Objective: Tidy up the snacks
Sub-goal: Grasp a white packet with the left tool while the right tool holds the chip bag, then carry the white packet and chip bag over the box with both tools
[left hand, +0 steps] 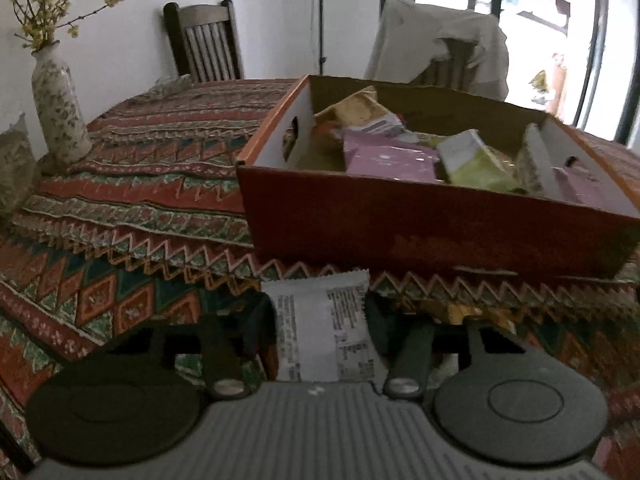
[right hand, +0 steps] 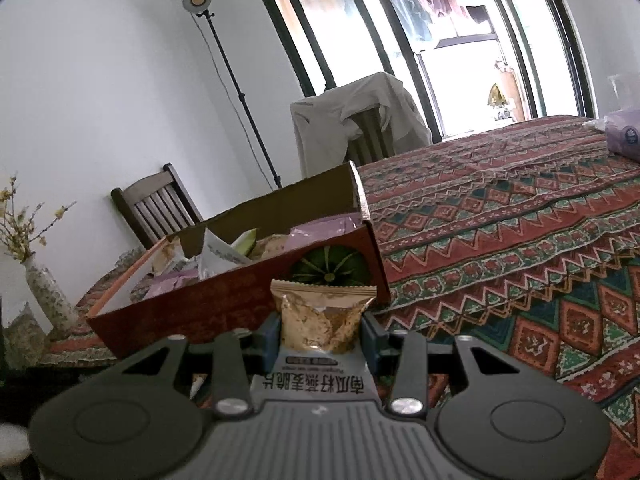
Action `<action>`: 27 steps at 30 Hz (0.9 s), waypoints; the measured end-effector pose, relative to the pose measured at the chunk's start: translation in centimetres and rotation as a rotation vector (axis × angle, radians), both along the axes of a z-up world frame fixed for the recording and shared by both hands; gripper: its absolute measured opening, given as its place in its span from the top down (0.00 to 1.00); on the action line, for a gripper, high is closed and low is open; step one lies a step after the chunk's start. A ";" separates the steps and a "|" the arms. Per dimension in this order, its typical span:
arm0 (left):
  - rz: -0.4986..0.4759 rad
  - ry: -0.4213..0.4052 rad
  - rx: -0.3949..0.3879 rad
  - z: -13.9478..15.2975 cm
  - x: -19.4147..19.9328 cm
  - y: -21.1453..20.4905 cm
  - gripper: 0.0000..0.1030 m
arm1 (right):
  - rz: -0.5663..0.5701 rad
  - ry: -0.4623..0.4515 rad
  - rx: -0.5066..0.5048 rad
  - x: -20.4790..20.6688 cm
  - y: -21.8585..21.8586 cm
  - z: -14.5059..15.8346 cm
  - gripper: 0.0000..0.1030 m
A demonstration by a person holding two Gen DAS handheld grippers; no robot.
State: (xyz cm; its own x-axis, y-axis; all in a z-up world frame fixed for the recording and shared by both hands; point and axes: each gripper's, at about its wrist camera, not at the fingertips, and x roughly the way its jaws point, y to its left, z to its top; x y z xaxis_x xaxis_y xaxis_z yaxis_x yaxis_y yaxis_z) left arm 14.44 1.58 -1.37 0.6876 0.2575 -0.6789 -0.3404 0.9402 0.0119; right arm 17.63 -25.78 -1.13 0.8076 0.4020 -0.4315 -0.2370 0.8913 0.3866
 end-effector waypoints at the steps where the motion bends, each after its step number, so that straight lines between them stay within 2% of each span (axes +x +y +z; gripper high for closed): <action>1: -0.005 -0.010 -0.002 0.1 -0.5 0.0 0.50 | 0.002 -0.007 0.002 -0.1 0.0 0.1 0.61; 9: -0.055 -0.189 0.038 3.4 -5.4 0.0 0.51 | 0.019 -0.053 -0.020 -0.7 0.5 0.4 0.61; 12: -0.092 -0.239 0.020 4.6 -6.2 -0.2 0.51 | 0.048 -0.061 -0.042 -0.6 1.2 0.6 0.61; 14: -0.119 -0.267 0.023 5.4 -6.4 -0.5 0.51 | 0.062 -0.120 -0.041 -1.4 1.4 1.3 0.61; 16: -0.149 -0.291 0.018 6.4 -6.0 -0.7 0.51 | 0.075 -0.184 -0.038 -2.3 1.8 2.5 0.61; 19: -0.170 -0.329 0.021 7.3 -5.1 -1.0 0.51 | 0.050 -0.231 -0.135 -2.6 3.5 4.6 0.61; 23: -0.185 -0.364 -0.034 8.1 -2.8 -1.6 0.51 | 0.047 -0.245 -0.180 -1.0 5.5 7.0 0.61; 27: -0.200 -0.391 -0.033 9.1 -0.5 -2.1 0.51 | 0.050 -0.262 -0.210 1.3 6.7 8.7 0.61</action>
